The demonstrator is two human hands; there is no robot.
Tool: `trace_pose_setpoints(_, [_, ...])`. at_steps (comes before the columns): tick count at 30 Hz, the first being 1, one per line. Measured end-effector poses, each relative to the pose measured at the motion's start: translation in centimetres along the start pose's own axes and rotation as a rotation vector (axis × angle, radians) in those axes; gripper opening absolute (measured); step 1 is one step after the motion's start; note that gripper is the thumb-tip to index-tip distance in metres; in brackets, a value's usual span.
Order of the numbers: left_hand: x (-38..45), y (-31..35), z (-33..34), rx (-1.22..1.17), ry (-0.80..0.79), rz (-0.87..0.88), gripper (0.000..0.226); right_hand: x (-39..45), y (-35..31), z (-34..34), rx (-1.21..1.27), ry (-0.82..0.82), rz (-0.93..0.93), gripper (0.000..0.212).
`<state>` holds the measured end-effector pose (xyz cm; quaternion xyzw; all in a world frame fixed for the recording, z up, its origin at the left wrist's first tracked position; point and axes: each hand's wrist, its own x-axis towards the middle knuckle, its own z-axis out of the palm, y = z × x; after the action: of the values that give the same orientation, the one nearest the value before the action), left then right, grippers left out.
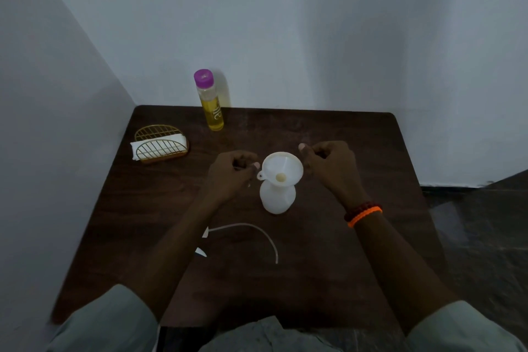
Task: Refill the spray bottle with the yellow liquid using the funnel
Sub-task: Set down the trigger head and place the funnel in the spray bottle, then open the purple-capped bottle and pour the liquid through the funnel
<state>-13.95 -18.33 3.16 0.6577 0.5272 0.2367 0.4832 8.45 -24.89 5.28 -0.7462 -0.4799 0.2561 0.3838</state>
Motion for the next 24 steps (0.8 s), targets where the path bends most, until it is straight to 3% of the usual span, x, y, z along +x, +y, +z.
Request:
trace_pose_setpoints(6, [1.6,-0.6,-2.1,0.032,0.044,-0.05,0.031,3.8,-2.1,0.1,-0.021,-0.042,-0.014,0.03])
trace_pose_setpoints(15, [7.9,-2.8,-6.7,0.098,0.216,-0.147,0.039,12.7,-4.7,5.7,-0.148,-0.293,-0.133,0.02])
trace_pose_setpoints(24, [16.0,-2.9,-10.0,0.184,0.427,-0.022,0.081,21.5,-4.9,15.2,-0.34,-0.616,-0.143,0.067])
